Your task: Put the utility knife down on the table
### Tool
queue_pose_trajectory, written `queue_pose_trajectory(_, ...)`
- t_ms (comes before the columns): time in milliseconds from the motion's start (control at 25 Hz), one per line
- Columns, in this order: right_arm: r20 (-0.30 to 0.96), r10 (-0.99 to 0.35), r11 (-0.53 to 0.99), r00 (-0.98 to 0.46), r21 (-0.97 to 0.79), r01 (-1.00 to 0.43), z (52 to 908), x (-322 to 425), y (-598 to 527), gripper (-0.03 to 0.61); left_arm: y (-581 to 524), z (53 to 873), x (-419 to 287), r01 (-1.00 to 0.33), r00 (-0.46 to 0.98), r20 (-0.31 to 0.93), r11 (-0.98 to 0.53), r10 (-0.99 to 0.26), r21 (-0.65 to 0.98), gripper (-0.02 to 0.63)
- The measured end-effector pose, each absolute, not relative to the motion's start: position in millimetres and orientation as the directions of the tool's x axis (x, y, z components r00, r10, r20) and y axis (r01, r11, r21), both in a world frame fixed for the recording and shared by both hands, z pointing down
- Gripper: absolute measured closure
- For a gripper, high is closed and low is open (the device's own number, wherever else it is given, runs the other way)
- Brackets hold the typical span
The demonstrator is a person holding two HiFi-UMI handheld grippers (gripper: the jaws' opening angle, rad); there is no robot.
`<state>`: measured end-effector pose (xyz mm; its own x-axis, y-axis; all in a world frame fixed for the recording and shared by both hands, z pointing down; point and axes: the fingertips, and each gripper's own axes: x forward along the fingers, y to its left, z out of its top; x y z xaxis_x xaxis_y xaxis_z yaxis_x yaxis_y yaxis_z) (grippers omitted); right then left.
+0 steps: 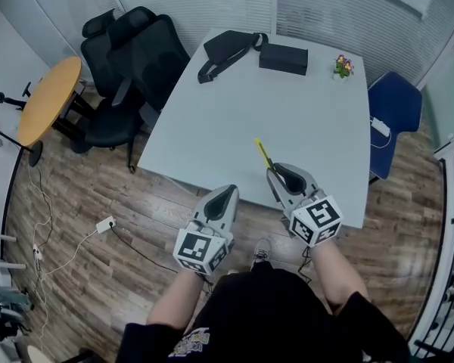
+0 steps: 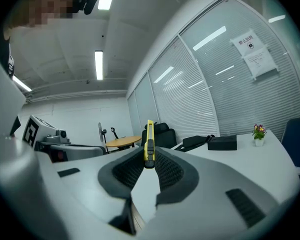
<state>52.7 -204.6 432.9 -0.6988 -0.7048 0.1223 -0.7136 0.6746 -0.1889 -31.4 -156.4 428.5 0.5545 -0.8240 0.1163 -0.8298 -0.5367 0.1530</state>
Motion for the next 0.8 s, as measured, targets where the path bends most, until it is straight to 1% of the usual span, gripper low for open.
queue_pose_trajectory(480,0.144,-0.711,0.666,-0.688,-0.175,-0.725,438.7,67.7,-242.6,0.508,-194.6,421.5,-19.6,-0.826,0.559,0.094,-0.544,-0.824,0.15,0.608)
queue_pose_trajectory(800,0.183,-0.739,0.631,-0.648,-0.149,-0.762,453.1,54.8,-274.7,0.508,-222.3,430.7,-32.4,-0.787,0.614,0.099,-0.596,-0.783,0.163,0.607)
